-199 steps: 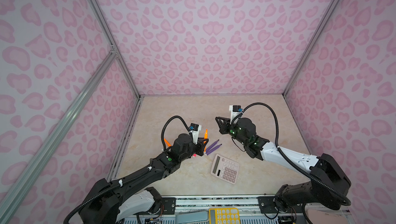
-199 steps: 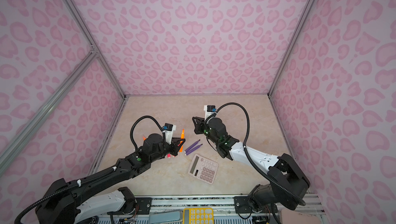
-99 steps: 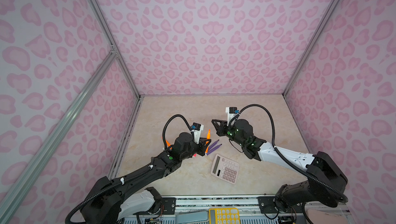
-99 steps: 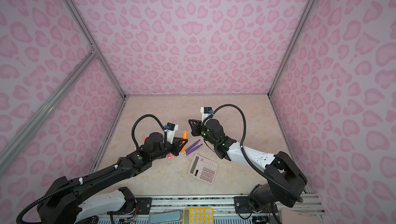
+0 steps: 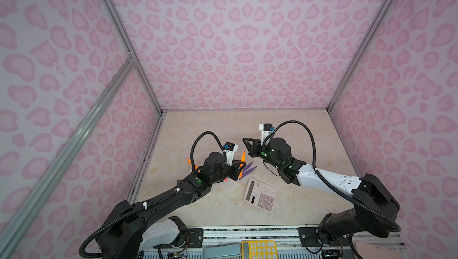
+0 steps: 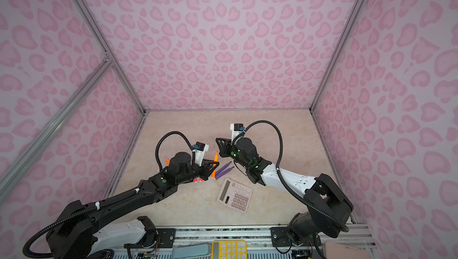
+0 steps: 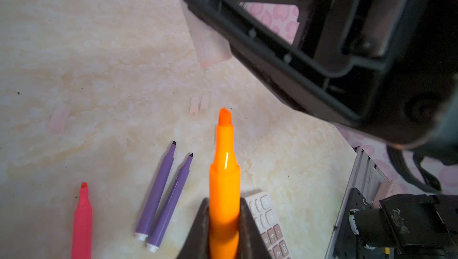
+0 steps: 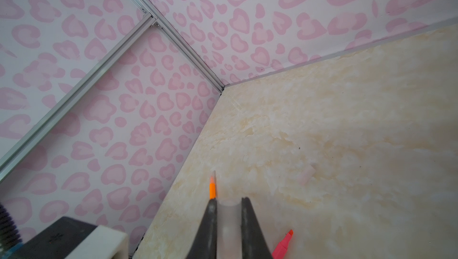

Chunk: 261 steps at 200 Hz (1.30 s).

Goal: Insert the pens into the pen caps
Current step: 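Lower the pink cap onto the orange highlighter tip with the right gripper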

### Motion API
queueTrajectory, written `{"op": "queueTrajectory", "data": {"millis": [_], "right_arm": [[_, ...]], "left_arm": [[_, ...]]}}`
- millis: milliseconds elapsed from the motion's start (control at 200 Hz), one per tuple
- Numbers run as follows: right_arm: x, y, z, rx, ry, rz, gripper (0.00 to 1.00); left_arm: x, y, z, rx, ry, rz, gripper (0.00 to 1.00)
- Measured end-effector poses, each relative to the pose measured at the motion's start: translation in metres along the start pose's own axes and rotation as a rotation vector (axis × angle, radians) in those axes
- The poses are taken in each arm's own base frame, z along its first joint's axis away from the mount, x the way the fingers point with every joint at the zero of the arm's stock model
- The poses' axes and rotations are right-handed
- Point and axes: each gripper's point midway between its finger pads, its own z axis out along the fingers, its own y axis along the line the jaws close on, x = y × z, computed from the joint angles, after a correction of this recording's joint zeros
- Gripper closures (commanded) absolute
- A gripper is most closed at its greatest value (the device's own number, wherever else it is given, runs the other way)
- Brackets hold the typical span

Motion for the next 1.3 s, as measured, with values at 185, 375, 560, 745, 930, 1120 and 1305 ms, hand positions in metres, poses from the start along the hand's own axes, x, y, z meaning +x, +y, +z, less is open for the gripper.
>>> {"op": "queueTrajectory", "data": {"millis": [185, 375, 560, 745, 930, 1120, 1305], "right_arm": [[0.008, 0.003, -0.003, -0.004, 0.008, 0.026, 1.00], [0.016, 0.002, -0.004, 0.008, 0.015, 0.048, 1.00], [0.018, 0.006, -0.005, 0.005, 0.003, 0.060, 1.00], [0.017, 0.011, -0.005, -0.008, -0.012, 0.063, 1.00], [0.019, 0.012, -0.007, -0.006, -0.027, 0.072, 1.00], [0.019, 0.018, -0.006, -0.019, -0.044, 0.072, 1.00], [0.024, 0.023, -0.003, -0.029, -0.043, 0.074, 1.00]], "left_arm": [[-0.002, 0.003, 0.000, -0.007, -0.005, -0.011, 0.96], [-0.003, 0.005, -0.001, -0.013, -0.009, -0.015, 0.96], [-0.005, 0.006, -0.002, -0.013, -0.014, -0.025, 0.96], [-0.007, 0.007, -0.004, -0.013, -0.019, -0.028, 0.96], [-0.007, 0.009, -0.006, -0.006, -0.015, -0.043, 0.96], [-0.009, 0.009, -0.011, 0.005, -0.027, -0.055, 0.96], [-0.008, 0.010, -0.017, 0.003, -0.036, -0.063, 0.96]]}}
